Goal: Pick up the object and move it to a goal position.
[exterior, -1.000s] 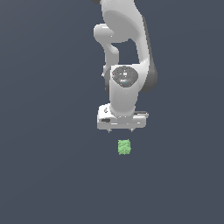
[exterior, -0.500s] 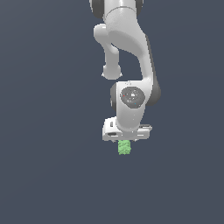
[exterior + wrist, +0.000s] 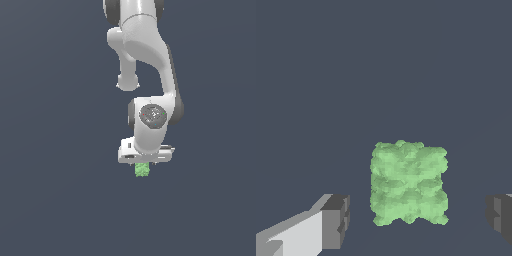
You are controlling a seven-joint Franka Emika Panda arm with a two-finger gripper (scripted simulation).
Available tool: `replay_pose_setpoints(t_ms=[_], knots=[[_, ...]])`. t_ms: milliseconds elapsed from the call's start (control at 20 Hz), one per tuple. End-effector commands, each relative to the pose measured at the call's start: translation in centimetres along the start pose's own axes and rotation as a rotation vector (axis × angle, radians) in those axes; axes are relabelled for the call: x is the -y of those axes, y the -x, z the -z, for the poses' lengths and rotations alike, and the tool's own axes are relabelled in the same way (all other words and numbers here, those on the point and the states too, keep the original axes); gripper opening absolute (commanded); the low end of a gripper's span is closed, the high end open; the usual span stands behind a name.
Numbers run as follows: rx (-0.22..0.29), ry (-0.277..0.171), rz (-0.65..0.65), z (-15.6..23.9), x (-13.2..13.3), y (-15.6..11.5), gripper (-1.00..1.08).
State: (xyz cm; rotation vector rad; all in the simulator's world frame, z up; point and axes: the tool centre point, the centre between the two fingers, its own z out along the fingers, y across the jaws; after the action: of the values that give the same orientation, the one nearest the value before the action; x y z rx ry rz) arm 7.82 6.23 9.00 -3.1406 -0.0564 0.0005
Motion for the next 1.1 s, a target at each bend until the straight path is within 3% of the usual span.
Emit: replay_pose_setpoints(t_ms=[0, 400, 700, 750, 1050], knots=[[0.001, 0.000, 0.000, -0.5, 0.0, 0.0, 1.00], [0.000, 0.000, 0.000, -4.4, 0.0, 0.1, 1.00], [0.000, 0.000, 0.000, -4.9, 0.0, -0.1, 1.00], [0.000, 0.000, 0.000, -4.9, 0.0, -0.1, -1.00], [0.000, 0.000, 0.000, -4.9, 0.0, -0.1, -1.00]])
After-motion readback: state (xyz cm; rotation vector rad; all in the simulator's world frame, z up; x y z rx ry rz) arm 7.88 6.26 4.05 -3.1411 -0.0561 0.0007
